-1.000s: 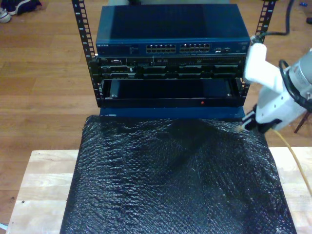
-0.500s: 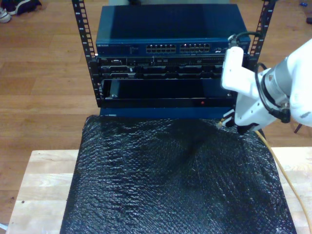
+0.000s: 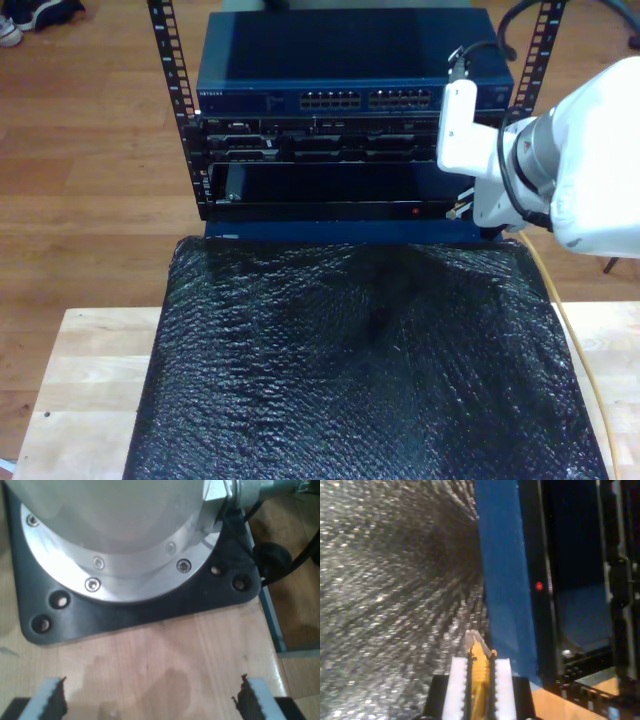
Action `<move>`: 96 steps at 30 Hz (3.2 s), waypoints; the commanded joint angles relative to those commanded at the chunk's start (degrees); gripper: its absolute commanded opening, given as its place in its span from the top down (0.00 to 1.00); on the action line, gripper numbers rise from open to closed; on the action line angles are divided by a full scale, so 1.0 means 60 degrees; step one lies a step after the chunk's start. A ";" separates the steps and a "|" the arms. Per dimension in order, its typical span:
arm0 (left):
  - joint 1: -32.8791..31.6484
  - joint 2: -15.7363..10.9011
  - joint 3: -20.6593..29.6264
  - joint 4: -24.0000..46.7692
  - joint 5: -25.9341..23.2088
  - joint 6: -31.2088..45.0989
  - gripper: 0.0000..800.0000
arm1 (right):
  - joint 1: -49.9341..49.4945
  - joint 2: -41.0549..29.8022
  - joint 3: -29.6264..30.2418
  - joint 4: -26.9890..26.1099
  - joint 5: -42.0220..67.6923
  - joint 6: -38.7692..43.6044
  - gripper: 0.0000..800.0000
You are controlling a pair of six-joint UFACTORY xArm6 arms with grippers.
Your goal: Grab the cable and plug it in
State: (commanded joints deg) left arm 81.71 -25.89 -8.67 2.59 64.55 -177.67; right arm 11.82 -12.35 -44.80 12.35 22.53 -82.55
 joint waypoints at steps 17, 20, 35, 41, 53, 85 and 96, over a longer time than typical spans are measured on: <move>0.0015 0.0000 0.0000 0.0000 0.0000 0.0000 0.00 | 0.0410 0.0410 0.0410 -0.1685 -0.2432 0.0000 1.00; 0.0015 0.0000 0.0000 0.0000 0.0000 0.0000 0.00 | 0.0894 0.0396 0.0396 -0.1700 -0.2476 0.0044 1.00; 0.0015 0.0000 0.0000 0.0000 0.0000 0.0000 0.00 | 0.1421 0.0674 0.0322 -0.1714 -0.3883 -0.0015 1.00; 0.0015 0.0000 0.0000 0.0000 0.0000 0.0000 0.00 | 0.1480 0.0850 0.0366 -0.1875 -0.4967 -0.0366 1.00; 0.0015 0.0000 0.0000 0.0000 0.0000 0.0000 0.00 | 0.1538 0.1231 0.0381 -0.2388 -0.5333 -0.0513 1.00; 0.0015 0.0000 0.0000 0.0000 0.0000 0.0000 0.00 | 0.1509 0.2300 0.0308 -0.3253 -0.8733 -0.0630 1.00; 0.0015 0.0000 0.0000 0.0000 0.0000 0.0000 0.00 | 0.1509 0.2901 0.0440 -0.3004 -1.0637 -0.0601 1.00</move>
State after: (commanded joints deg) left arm 81.80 -25.89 -8.67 2.59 64.55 -177.67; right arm 20.88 5.05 -42.16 -5.67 -41.30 -86.15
